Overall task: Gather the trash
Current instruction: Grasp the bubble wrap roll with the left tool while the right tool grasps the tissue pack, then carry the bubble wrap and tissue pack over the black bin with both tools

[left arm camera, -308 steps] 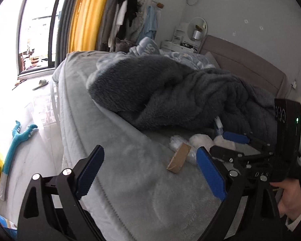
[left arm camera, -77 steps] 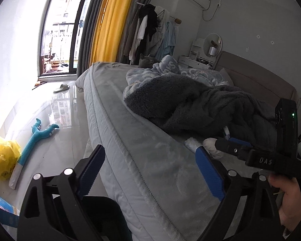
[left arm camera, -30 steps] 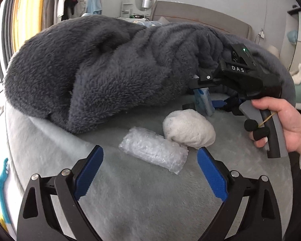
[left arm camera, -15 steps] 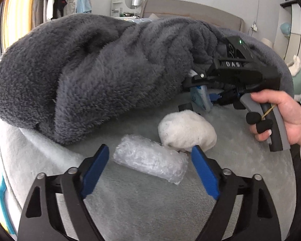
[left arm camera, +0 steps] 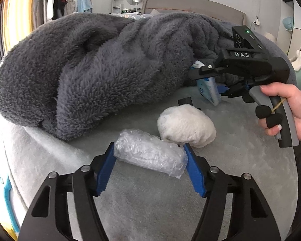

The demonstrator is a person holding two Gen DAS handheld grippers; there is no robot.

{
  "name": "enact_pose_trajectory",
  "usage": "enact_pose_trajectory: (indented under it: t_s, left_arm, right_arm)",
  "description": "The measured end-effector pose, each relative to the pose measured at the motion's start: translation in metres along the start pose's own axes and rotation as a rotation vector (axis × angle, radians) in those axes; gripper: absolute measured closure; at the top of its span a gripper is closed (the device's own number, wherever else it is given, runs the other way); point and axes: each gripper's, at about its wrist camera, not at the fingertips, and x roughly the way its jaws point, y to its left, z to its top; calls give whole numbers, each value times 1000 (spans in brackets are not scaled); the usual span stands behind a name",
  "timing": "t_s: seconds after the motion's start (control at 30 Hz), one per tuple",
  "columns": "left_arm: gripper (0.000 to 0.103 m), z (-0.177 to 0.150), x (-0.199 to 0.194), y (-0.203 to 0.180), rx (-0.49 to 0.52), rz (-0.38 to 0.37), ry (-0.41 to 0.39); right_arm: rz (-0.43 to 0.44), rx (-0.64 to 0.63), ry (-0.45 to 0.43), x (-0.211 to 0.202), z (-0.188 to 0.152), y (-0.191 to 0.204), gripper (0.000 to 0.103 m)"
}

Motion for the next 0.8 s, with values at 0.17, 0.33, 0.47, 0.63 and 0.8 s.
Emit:
enact_pose_trajectory:
  t_s: [0.17, 0.33, 0.47, 0.63, 0.8]
  left_arm:
    - [34, 0, -13, -3, -38, 22, -20]
    - [34, -6, -26, -5, -79, 51, -29]
    - [34, -15, -40, -5, -149, 89, -34]
    - [34, -30, -59, -4, -258, 112, -37]
    - [34, -44, -83, -6, -324, 163, -45]
  right_arm:
    - [12, 0, -6, -15, -5, 4, 24]
    - [29, -18, -1, -28, -20, 16, 24]
    - [23, -48, -5, -37, -34, 27, 24]
    - [15, -110, -5, -45, -55, 51, 24]
    - [-2, -188, -7, -50, -79, 74, 24]
